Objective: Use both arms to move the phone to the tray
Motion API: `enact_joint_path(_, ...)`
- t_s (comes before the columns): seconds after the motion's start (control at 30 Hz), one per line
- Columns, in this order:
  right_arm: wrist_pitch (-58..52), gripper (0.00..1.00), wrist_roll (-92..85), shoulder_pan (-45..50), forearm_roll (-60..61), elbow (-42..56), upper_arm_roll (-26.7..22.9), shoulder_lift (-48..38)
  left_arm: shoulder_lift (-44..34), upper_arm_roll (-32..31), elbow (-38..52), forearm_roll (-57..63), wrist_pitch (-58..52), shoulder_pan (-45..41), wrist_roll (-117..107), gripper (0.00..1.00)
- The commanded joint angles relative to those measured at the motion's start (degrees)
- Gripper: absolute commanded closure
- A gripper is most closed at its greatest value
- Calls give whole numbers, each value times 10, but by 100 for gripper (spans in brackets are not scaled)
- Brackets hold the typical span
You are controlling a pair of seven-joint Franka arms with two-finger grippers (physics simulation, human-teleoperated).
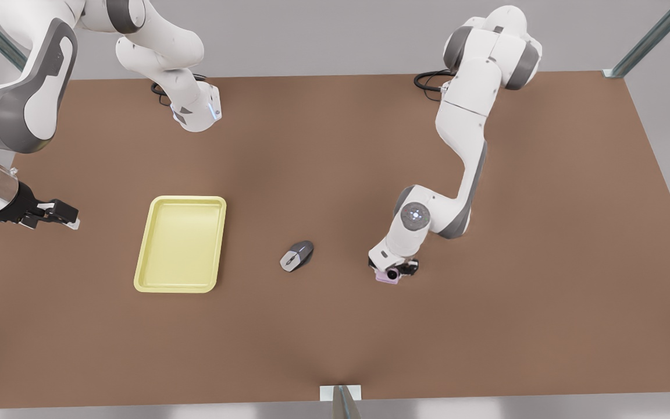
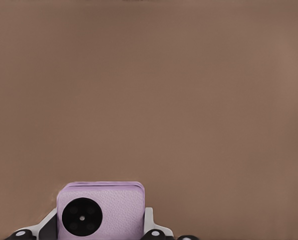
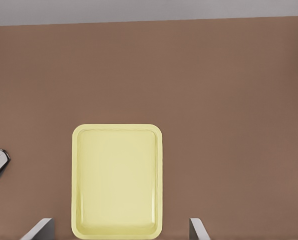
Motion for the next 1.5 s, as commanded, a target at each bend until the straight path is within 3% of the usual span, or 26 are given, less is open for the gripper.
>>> enact_joint_path(0.0, 0, 0, 0, 0, 0, 0, 0, -1, 24, 0, 50, 0, -63, -30, -395, 18)
enact_joint_path(0.13, 7, 0, -1, -1, 12, 1, 0, -1, 88, -4, 155, 4, -88, -81, -436, 18)
enact_joint_path(0.27, -13, 0, 0, -2, 11, 2, -2, -26, 128, -7, 221, 14, -88, -83, -322, 18)
enact_joint_path(0.5, -67, 0, -25, 35, -11, 4, 1, -25, 137, -13, 229, 14, -87, -84, -291, 18)
enact_joint_path(0.73, -20, 0, -27, 47, -17, -32, 4, -26, 149, -13, 229, 14, -80, -84, -288, 18)
enact_joint_path(0.8, -17, 0, -27, -40, -20, -59, 108, -42, 153, -13, 227, 14, -80, -84, -288, 17)
enact_joint_path(0.83, -17, 0, -27, -40, -19, -57, 108, -35, 153, -13, 225, 14, -80, -84, -288, 11)
enact_joint_path(0.87, -17, 0, -27, -40, -16, -56, 109, -29, 156, -13, 225, 14, -80, -85, -290, 11)
enact_joint_path(0.9, -17, 0, -27, -39, -17, -56, 109, -29, 158, -13, 226, 14, -80, -85, -291, 2)
enact_joint_path(1.07, -10, 0, -26, -36, -14, -66, 122, -35, 149, -12, 227, 14, -104, -83, -289, 0)
enact_joint_path(1.13, -10, 0, -19, -15, -13, -74, 158, -38, 72, -2, 222, 5, -281, -49, -177, 0)
enact_joint_path(1.2, -8, 0, -19, 25, -11, -67, 165, -6, 1, -2, 221, -2, -446, 50, -32, 0)
enact_joint_path(1.3, 2, 0, 113, 114, -10, -50, 166, 27, -86, 4, 221, -1, -544, 161, 91, 0)
enact_joint_path(1.37, 65, 0, 214, 172, -10, -19, 166, 93, -138, 54, 225, 3, -571, 165, 133, 0)
enact_joint_path(1.4, 77, 0, 270, 200, -10, 26, 166, 134, -180, 48, 219, 5, -579, 182, 139, 0)
enact_joint_path(1.47, 82, 0, 366, 224, -10, 95, 168, 201, -252, -70, 200, 49, -591, 286, 153, 0)
